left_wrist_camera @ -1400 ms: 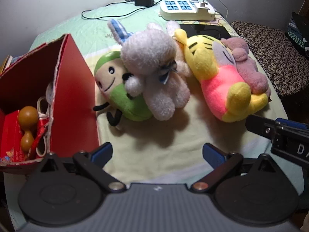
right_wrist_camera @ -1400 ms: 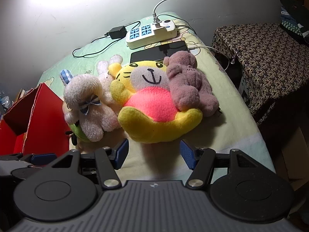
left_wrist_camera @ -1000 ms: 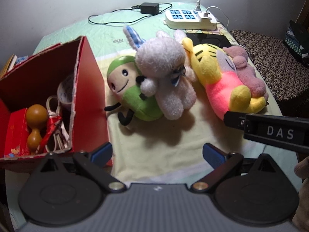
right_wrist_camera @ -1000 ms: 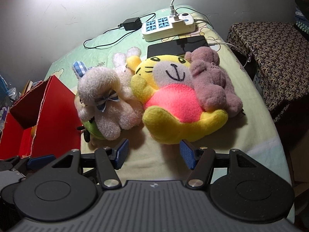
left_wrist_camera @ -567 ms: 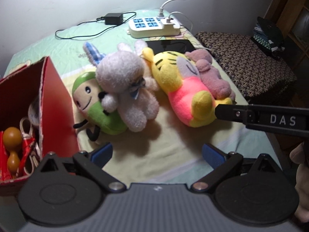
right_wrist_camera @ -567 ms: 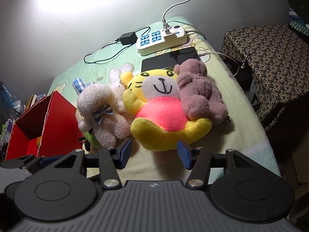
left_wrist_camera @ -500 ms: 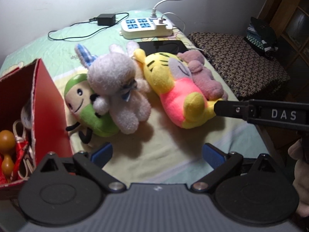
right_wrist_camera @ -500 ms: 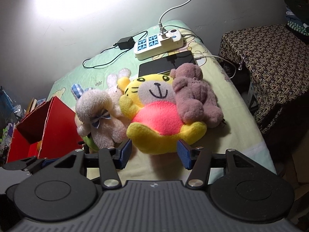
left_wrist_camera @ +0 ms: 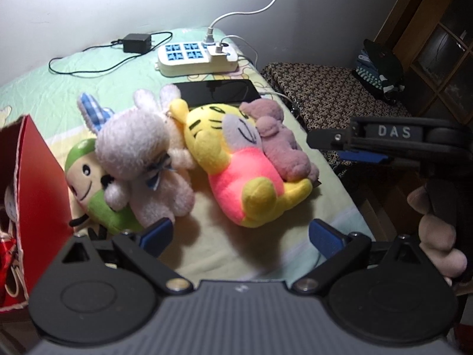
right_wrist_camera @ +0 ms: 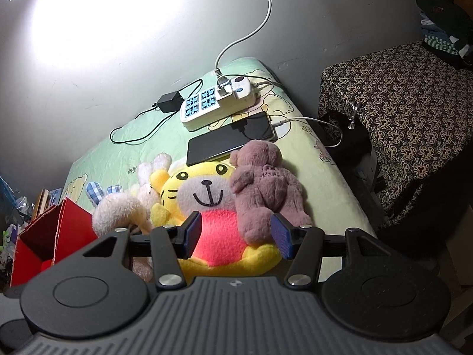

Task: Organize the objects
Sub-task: 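Move the right tool toward the pink-brown teddy bear, then close the right gripper on the pink-brown teddy bear and lift it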

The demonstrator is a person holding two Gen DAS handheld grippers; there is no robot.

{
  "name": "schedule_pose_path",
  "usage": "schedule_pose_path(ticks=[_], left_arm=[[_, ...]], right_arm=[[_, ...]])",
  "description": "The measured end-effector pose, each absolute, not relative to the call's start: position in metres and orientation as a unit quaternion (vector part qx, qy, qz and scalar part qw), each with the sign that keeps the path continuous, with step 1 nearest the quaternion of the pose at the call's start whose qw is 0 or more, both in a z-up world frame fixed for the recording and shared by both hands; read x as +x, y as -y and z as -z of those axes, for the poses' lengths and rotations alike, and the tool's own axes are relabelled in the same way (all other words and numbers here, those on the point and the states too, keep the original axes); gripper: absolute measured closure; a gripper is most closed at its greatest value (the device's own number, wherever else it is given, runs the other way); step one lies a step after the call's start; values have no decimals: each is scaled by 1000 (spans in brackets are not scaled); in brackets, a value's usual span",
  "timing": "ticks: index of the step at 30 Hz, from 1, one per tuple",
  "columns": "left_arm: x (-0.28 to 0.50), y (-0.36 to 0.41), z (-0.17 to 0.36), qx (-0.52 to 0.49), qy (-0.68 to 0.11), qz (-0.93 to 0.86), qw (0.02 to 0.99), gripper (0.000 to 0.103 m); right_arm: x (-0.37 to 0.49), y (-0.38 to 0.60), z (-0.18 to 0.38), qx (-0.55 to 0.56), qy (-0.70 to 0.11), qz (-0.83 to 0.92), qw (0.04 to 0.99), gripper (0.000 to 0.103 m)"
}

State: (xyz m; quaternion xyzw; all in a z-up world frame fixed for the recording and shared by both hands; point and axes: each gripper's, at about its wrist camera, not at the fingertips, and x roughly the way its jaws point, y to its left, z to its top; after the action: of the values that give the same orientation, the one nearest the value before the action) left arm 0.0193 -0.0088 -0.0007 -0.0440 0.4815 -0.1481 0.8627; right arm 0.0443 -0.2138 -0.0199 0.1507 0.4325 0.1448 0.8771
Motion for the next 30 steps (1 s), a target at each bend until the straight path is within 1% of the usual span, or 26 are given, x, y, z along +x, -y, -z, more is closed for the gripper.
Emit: schedule_pose_path(ticks=[7,12,15,19,23,24,26,30], left_arm=[[23,3,-7,-41,-463,145,873,7],[38,14,-21,-16,-443,169,880,7],[55,25,-25,-35,-444,200,873,7],[75,45,-12,-65,-462,232,853,12],[93,64,9,-82,-488,244,834,22],[98,67,13,-88,-494,248,829,23],[107,77,20,-90,-501,254,823,24],[123,94,37,-57,-515,241,820,24]], right_arm=[[62,217,21,140,-429,-142,881,47],[73,241,27,142,-434,-119,882,47],[80,260,34,161,-441,-110,876,46],[90,278,46,178,-449,-100,870,46],[99,287,62,207,-467,-124,851,45],[102,286,66,211,-470,-130,847,45],[107,287,74,222,-476,-141,839,45],[120,289,91,252,-491,-164,818,45]])
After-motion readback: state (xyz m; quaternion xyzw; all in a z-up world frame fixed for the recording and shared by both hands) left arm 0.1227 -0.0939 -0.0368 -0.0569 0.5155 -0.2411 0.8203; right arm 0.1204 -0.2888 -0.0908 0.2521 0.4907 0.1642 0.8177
